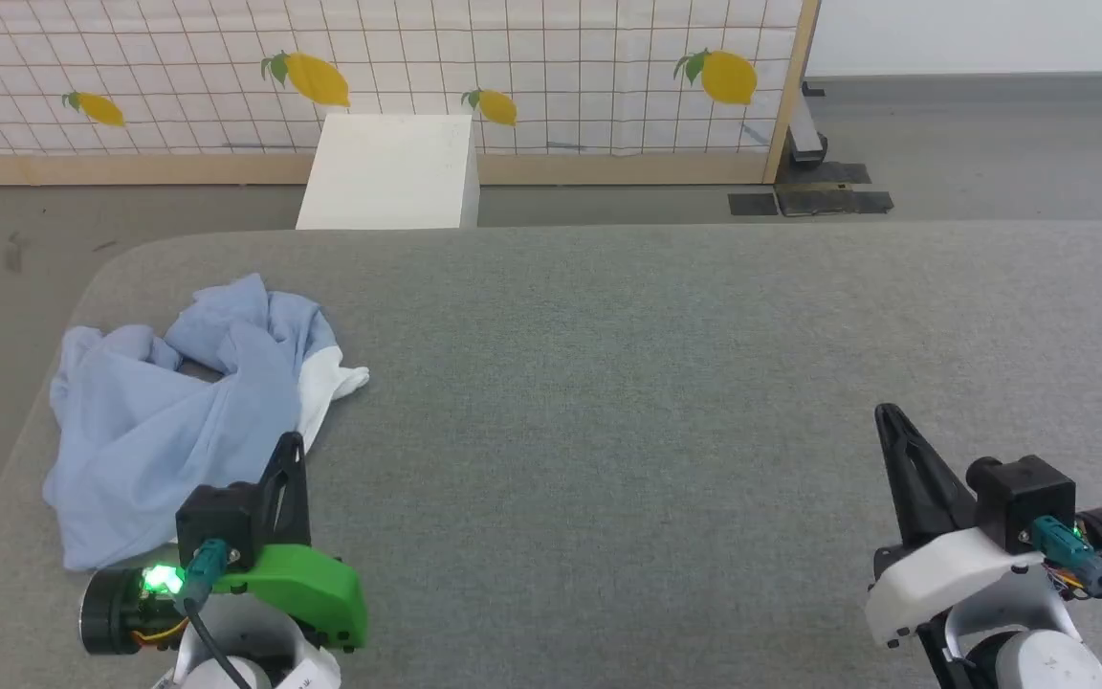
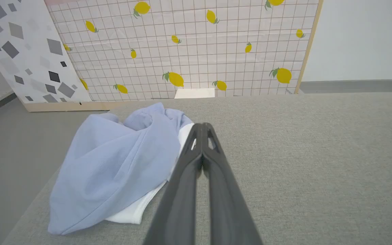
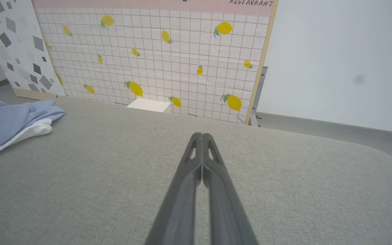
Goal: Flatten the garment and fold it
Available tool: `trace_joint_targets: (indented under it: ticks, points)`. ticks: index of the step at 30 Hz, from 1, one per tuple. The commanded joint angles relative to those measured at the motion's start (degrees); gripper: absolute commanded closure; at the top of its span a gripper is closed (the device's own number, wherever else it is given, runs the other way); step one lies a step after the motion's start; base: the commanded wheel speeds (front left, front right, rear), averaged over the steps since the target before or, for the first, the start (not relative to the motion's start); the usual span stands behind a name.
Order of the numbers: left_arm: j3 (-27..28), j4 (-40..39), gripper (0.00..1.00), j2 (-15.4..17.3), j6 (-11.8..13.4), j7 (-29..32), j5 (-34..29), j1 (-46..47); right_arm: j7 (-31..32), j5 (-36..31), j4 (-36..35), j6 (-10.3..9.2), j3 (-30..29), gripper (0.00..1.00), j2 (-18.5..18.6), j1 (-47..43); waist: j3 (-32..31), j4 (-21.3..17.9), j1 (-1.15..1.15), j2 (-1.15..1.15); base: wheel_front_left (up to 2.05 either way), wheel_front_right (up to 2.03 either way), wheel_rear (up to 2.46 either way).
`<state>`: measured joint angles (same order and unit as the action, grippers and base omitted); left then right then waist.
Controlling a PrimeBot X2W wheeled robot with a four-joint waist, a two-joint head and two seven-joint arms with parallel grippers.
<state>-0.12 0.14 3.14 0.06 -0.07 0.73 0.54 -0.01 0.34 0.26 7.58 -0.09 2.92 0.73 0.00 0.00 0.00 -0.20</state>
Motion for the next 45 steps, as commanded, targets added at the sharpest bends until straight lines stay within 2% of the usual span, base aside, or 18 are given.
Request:
trace_joint_targets:
  ticks: [1,32,33,34,45]
  points:
    - [0.12,-0.14,1.0,-0.26,-0.06,0.07,-0.73,-0.54,0.01,-0.34,-0.26,-0.09,0.09,1.0,-0.04,-0.73,0.0,0.0,0.0,0.2,0.0,0.0,0.0]
    - [0.12,-0.14,1.0,-0.26,-0.06,0.07,-0.73,-0.54,0.01,-0.34,-0.26,-0.09,0.09,1.0,-0.04,-0.73,0.0,0.0,0.0,0.2,0.0,0.0,0.0]
    - [0.12,-0.14,0.0,-0.26,-0.06,0.07,-0.73,-0.54,0.01,-0.34,-0.26,-0.09,0.09,0.0,-0.04,-0.73,0.0,0.0,0.0,0.2,0.0,0.0,0.0]
    - [-0.06,0.01,0.0,0.01,0.0,0.0,0.08,0.0,0.0,0.03,0.02,0.0,-0.03,0.0,0.0,0.0,0.0,0.0,0.0,0.0,0.0,0.0,0.0]
    - [-0.15,0.87,0.0,0.0,-0.28,-1.21,1.1,-0.2,-1.21,1.9,1.0,-0.01,-0.47,0.0,0.0,-0.47,-0.06,-0.03,0.0,0.02,0.0,0.0,0.0]
